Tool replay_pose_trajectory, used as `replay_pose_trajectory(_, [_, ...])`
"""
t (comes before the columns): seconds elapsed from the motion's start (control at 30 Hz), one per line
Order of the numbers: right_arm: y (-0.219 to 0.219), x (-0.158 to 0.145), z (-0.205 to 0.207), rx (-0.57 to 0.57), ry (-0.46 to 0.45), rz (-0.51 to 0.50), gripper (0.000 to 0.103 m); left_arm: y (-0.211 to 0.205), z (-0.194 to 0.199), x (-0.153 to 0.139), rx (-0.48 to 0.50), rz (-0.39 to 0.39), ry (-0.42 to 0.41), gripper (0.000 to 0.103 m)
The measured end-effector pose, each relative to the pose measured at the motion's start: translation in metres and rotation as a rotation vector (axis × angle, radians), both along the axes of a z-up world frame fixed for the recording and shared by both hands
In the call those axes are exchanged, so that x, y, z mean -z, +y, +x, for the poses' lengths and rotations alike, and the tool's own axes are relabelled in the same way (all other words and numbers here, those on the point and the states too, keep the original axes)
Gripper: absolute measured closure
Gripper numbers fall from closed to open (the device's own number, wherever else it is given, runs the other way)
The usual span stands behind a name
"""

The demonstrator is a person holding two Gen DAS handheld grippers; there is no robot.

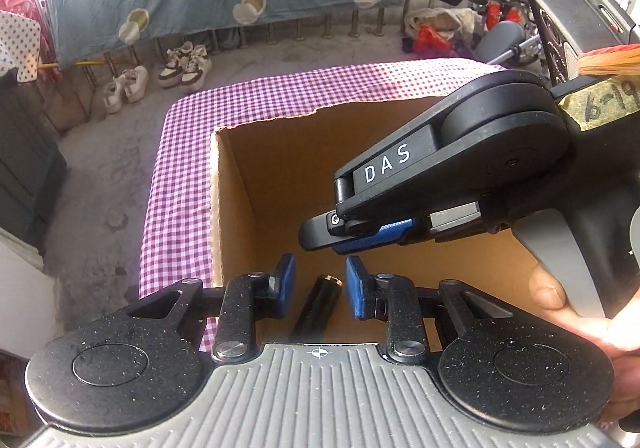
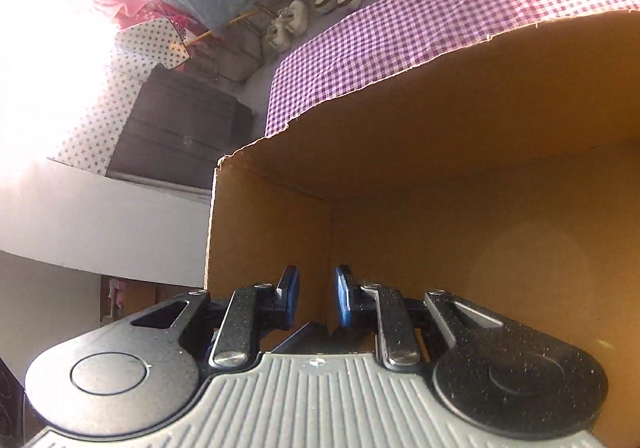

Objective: Organize rigid objects
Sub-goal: 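Carry the black flashlight into the cardboard box and open the left tool, then move the left tool to the green lip-balm tube and grasp it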

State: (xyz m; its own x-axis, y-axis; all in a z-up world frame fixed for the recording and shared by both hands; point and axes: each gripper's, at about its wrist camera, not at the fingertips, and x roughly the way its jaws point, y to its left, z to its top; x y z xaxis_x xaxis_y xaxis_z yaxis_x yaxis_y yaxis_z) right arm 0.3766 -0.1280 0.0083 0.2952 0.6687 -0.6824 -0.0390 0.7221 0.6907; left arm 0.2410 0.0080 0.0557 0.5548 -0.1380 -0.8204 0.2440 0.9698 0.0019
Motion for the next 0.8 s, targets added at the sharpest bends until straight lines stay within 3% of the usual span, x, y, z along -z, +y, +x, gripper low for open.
replay_pose_trajectory(0.3, [-0.042,-0.057,-0.056,0.030,-0.101,0.094,0.081,0.018,-0.036,-0.040,-0.009,-0.092,-0.076,0.060])
replay_pose_trajectory(0.5, [-0.103,-0.091,-0.139,0.074,-0.213,0.196,0.081,0.029,-0.092,-0.073,0.017,-0.145,-0.181,0.051])
replay_pose_trajectory(0.63, [-0.132,-0.086,-0.204,0.107,-0.269,0.214,0.080,0.021,-0.134,-0.074,0.067,-0.159,-0.220,0.048])
replay_pose_trajectory(0.8, [-0.151,-0.048,-0.264,0.195,-0.259,0.198,0.080,-0.005,-0.171,-0.047,0.120,-0.151,-0.218,0.046])
